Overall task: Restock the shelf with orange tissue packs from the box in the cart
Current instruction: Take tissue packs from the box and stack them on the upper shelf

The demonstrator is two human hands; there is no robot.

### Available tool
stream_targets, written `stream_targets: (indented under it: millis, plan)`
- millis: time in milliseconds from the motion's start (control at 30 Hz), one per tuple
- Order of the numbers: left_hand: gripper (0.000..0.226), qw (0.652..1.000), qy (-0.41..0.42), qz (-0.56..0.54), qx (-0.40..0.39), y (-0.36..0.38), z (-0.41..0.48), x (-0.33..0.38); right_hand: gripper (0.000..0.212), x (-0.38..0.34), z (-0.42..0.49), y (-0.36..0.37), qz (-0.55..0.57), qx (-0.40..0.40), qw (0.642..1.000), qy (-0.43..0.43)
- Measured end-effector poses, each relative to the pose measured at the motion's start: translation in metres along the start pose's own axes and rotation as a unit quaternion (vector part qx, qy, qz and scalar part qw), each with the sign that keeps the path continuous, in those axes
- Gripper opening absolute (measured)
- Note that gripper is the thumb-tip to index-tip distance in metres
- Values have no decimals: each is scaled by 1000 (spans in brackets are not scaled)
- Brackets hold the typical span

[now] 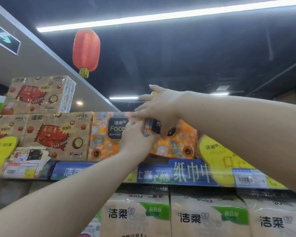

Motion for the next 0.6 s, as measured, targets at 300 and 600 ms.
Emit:
stream_targets:
  millis: [300, 600]
  plan:
    - [60, 945, 65, 321, -26, -63, 51, -11, 89, 2, 9, 1, -7, 1, 1000, -3]
    - [82, 920, 81, 358, -136, -63, 64, -47, 64, 31, 1, -9, 182, 70, 976, 100]
Point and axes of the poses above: each hand's wrist, its own z-axis towards the middle knuckle, its own y-axis out of the palm, x = y × z, the point moved 2 cm from there along z, towards the middle knuckle, and after that the axes turned 4 degrees about y, right-handed, at the moved point
